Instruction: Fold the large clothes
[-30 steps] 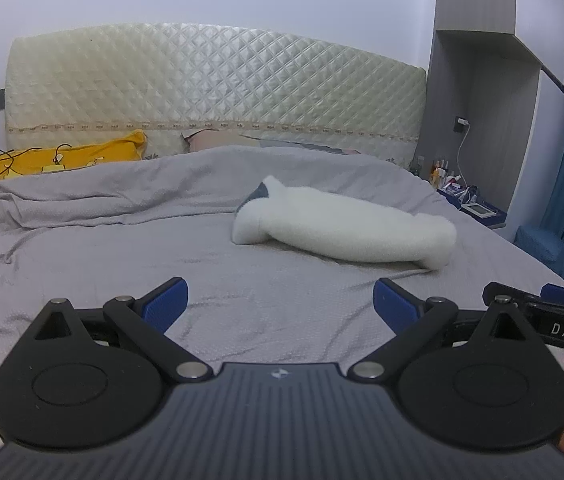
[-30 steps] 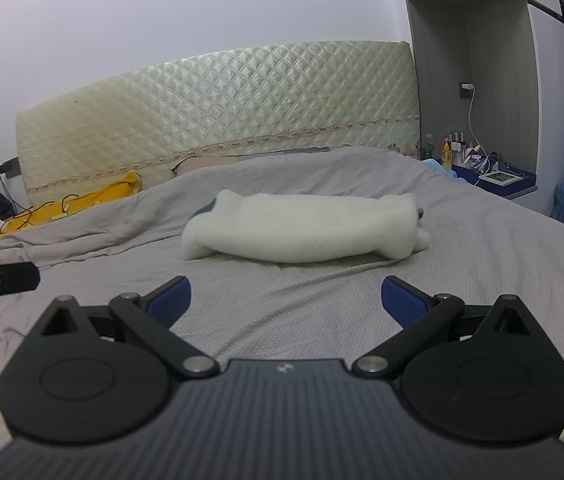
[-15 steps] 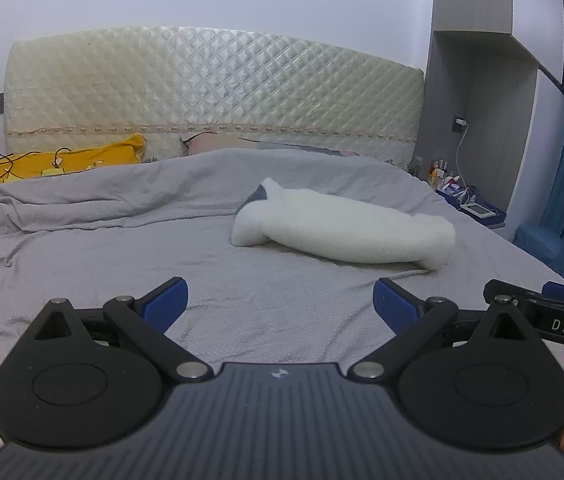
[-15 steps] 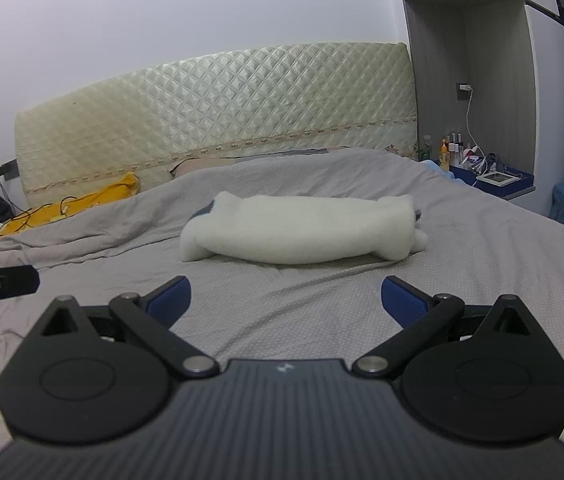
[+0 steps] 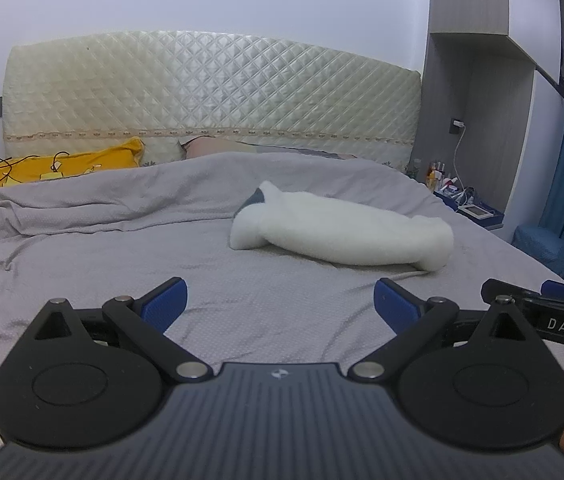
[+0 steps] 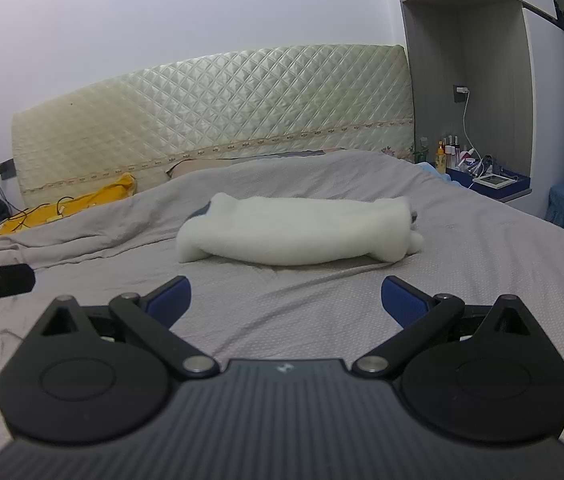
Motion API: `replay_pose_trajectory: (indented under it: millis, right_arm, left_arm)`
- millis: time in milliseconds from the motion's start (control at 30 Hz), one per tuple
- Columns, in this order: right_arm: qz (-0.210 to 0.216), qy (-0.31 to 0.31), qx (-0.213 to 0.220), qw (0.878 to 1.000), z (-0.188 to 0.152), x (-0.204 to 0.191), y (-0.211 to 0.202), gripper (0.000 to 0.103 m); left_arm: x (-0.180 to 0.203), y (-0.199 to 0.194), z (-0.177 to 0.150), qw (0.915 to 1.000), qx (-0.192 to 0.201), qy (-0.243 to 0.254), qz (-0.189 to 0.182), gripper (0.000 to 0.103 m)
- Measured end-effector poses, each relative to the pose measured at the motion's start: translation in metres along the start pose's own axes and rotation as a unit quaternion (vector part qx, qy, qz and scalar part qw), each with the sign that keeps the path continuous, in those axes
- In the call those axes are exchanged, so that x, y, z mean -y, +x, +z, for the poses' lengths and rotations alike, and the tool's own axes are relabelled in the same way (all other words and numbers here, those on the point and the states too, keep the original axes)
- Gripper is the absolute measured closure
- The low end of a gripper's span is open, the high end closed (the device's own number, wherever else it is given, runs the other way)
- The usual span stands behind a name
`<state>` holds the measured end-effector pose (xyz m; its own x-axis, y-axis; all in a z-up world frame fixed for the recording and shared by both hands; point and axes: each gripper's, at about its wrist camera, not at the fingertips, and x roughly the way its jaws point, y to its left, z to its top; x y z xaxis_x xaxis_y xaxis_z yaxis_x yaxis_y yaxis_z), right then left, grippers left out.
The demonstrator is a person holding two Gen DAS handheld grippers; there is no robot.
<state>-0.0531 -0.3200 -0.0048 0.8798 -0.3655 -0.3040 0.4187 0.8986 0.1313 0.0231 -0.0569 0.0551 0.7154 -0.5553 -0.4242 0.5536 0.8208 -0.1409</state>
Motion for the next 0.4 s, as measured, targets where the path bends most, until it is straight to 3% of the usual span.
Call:
replay_pose_trajectory:
  millis: [400]
  right_arm:
    - [-0.003,-0.004,0.004,1.0,-0.0007,-0.0019,-0.0024,0.0]
  left_arm:
    - [0.0017,-0.0001,0.0009,1.0,-0.001,0.003,0.002,0.001]
